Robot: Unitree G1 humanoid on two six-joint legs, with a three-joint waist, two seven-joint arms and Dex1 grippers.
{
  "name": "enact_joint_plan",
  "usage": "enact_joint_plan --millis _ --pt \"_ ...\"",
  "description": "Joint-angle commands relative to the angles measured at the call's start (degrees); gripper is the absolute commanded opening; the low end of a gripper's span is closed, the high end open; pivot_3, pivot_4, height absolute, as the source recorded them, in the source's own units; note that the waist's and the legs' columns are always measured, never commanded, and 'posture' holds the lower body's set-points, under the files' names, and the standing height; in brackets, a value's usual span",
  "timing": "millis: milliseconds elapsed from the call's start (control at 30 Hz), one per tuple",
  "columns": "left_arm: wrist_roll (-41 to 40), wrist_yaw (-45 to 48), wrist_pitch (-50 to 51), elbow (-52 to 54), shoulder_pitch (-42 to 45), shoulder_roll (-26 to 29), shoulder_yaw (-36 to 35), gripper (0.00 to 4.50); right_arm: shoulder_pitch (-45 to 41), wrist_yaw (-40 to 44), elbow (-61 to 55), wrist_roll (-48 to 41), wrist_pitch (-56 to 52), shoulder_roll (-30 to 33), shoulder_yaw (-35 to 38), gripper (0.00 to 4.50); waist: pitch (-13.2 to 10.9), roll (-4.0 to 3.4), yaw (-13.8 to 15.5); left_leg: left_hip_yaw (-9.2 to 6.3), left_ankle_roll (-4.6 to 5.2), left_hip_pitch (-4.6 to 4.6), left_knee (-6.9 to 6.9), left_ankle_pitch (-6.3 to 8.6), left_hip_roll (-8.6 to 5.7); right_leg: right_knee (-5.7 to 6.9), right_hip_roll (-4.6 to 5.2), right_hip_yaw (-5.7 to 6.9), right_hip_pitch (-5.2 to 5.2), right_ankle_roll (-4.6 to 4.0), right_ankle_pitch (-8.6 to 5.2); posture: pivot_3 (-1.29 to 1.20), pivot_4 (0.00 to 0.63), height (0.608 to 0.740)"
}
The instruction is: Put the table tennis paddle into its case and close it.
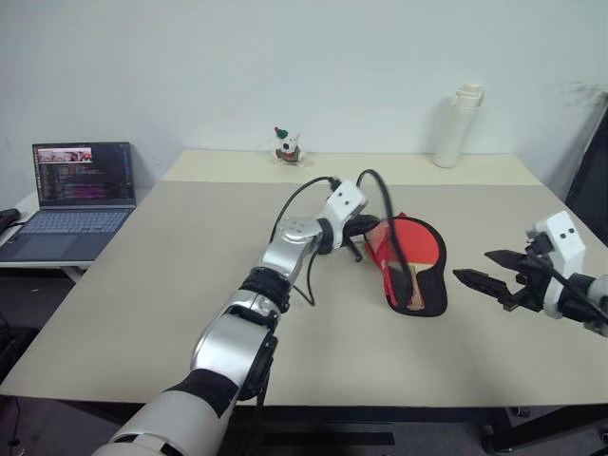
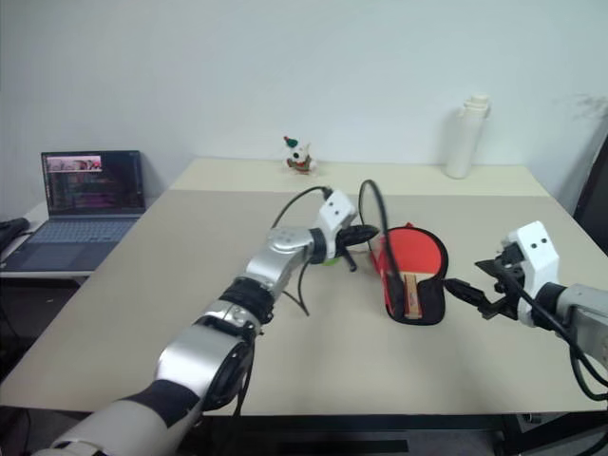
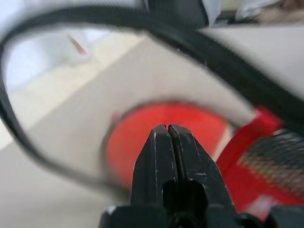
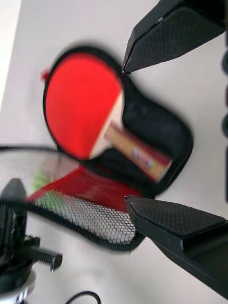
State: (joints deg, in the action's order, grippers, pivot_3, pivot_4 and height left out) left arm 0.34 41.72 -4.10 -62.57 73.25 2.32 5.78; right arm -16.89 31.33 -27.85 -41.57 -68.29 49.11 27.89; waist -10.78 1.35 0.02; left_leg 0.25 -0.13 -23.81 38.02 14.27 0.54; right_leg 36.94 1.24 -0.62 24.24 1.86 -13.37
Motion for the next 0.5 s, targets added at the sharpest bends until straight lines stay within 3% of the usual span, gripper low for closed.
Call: enact_joint_plan --millis 33,267,500 --pt "0.41 -4.22 -3.13 -4.39 4.97 -2.49 -1.26 0.08 -0.34 -1.19 -0.13 0.35 0.73 1.1 2.06 4.5 0.0 0.0 -0.2 0.0 0.0 0.03 0.0 0.0 -0.01 0.02 -0.04 -0.03 0.0 0.0 0.0 0.0 0.15 0.74" --pt "1.19 -2.56 -5.01 -5.3 2.83 -0.06 -1.33 0.08 -1.83 -3.73 1.76 1.28 2.56 -1.45 -2.71 4.5 0.01 -0.02 -0.96 0.0 0.0 0.26 -0.05 0.0 0.01 0.17 -0.24 -0.18 0.0 -0.01 0.0 0.0 0.15 0.74" --pt "-1.01 2.14 -2.79 2.32 -5.64 6.62 -2.48 0.08 -8.12 -4.52 10.7 5.29 6.54 -3.66 -9.9 4.5 0.02 -0.05 -1.42 0.06 -0.01 0.32 -0.04 0.0 0.1 0.23 -0.12 -0.32 -0.02 -0.03 0.02 0.0 0.15 0.74"
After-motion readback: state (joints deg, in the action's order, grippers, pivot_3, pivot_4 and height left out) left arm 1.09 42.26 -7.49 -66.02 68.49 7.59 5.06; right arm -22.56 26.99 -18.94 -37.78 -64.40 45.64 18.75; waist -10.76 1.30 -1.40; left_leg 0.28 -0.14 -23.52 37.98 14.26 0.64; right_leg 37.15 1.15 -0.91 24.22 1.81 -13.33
